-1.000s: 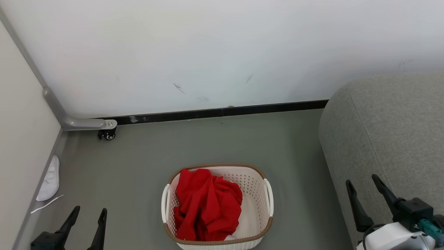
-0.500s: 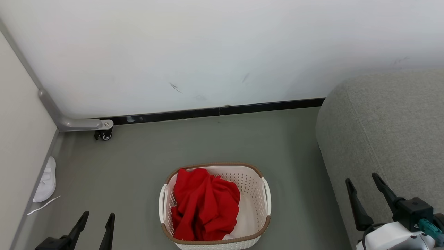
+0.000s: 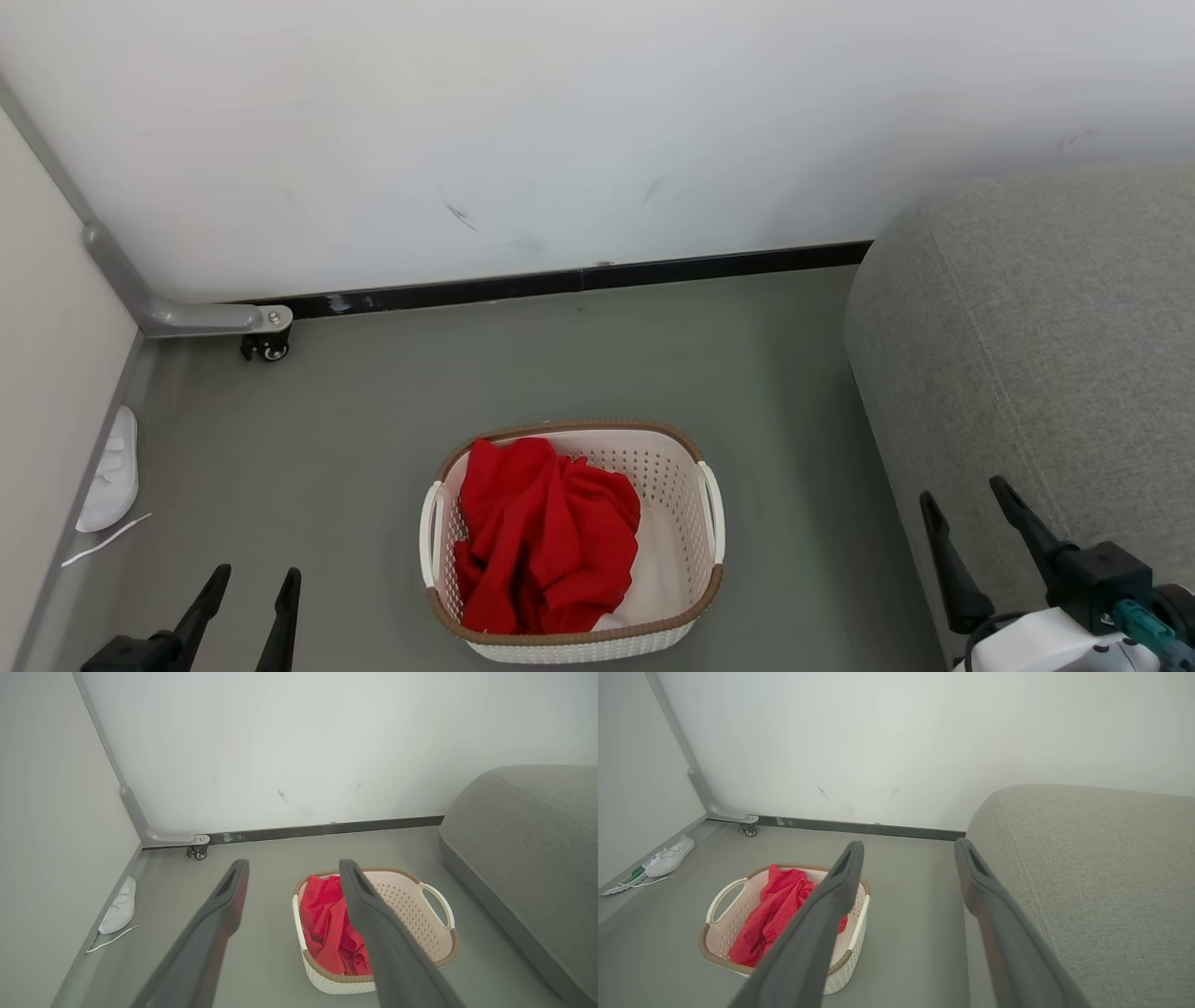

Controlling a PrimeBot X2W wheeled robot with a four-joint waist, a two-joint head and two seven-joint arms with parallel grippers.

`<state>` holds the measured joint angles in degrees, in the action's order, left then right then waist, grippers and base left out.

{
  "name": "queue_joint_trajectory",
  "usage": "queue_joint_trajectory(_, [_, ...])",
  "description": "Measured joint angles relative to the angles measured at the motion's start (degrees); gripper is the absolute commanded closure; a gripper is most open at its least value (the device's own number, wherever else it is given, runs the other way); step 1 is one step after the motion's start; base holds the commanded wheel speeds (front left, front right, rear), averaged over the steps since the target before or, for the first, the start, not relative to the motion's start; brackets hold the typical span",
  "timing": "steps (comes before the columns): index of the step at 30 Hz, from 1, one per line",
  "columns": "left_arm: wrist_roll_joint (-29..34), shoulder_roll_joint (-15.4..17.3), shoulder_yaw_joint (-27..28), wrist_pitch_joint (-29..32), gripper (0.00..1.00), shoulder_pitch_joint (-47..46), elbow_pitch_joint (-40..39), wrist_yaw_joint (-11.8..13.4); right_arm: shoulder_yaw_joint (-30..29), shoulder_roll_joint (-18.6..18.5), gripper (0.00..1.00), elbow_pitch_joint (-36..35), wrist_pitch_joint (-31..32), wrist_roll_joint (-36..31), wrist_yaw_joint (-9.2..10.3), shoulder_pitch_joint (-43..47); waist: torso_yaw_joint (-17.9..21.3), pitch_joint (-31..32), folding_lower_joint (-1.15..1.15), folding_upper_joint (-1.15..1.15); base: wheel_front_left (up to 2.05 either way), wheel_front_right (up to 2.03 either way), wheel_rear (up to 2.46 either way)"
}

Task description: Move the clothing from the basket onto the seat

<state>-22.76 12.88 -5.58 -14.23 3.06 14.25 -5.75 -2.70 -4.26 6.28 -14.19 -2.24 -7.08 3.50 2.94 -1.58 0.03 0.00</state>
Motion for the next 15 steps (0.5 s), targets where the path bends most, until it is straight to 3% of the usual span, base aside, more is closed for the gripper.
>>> queue_joint_trajectory(15, [-0.4,-0.2,1.1,-0.1,0.00,0.0,-0.5,-0.6,1.7,0.6,0.00,-1.0,0.0,-0.8,0.00,-0.1,-0.1,-4.5,0.00,0.00,0.00,0.00,0.00])
